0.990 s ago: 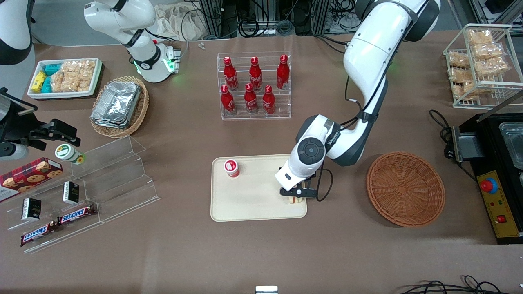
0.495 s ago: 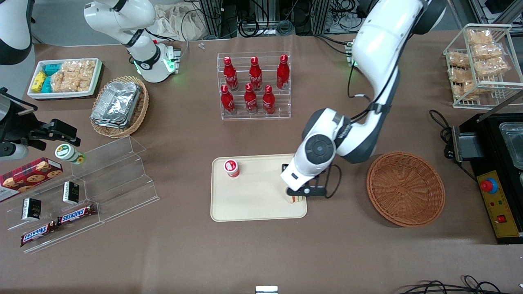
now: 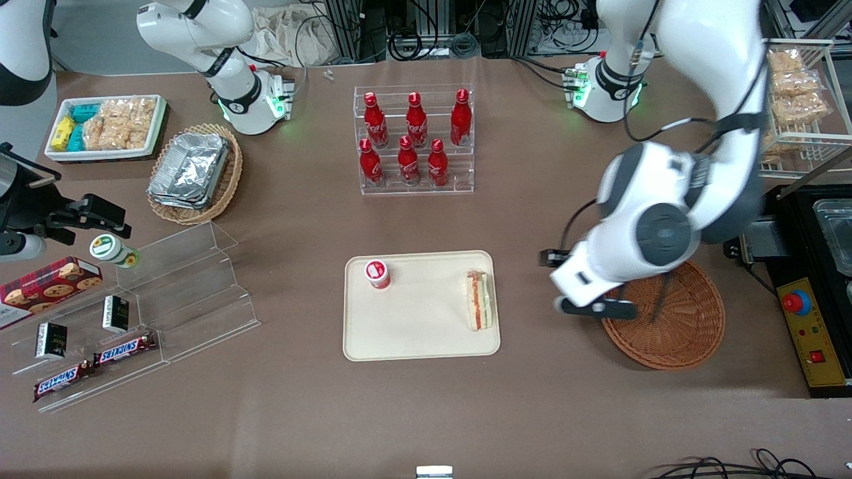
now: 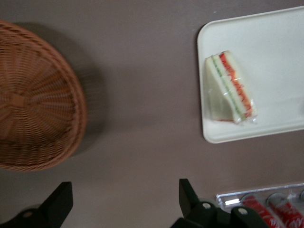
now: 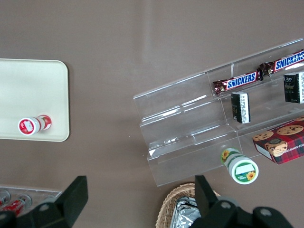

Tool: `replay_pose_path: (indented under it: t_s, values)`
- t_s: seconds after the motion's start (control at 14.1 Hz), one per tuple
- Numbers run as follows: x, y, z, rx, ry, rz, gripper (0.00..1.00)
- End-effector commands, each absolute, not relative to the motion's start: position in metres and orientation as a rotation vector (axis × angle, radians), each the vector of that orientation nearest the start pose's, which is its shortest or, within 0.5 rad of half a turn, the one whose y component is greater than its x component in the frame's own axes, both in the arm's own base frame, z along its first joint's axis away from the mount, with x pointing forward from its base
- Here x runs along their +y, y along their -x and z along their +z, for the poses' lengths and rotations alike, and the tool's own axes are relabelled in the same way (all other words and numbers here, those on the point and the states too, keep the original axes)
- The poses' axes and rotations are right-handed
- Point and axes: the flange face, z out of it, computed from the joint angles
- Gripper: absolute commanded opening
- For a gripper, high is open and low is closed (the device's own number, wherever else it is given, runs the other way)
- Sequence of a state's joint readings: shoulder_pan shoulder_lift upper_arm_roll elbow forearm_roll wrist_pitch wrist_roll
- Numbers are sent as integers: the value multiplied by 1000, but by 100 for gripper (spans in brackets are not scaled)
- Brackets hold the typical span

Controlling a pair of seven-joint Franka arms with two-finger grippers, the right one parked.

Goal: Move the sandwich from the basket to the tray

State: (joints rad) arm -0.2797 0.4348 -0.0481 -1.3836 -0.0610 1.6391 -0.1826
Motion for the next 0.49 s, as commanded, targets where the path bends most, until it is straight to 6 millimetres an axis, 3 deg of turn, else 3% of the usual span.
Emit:
replay_pose_path:
  t_s: [0.0,0.14,0.42]
  values:
    - [-178,-625,487,248,3104,251,99]
    - [-149,-627,505,251,3053,200,99]
    - [-61,-630,533,134,3088,182,100]
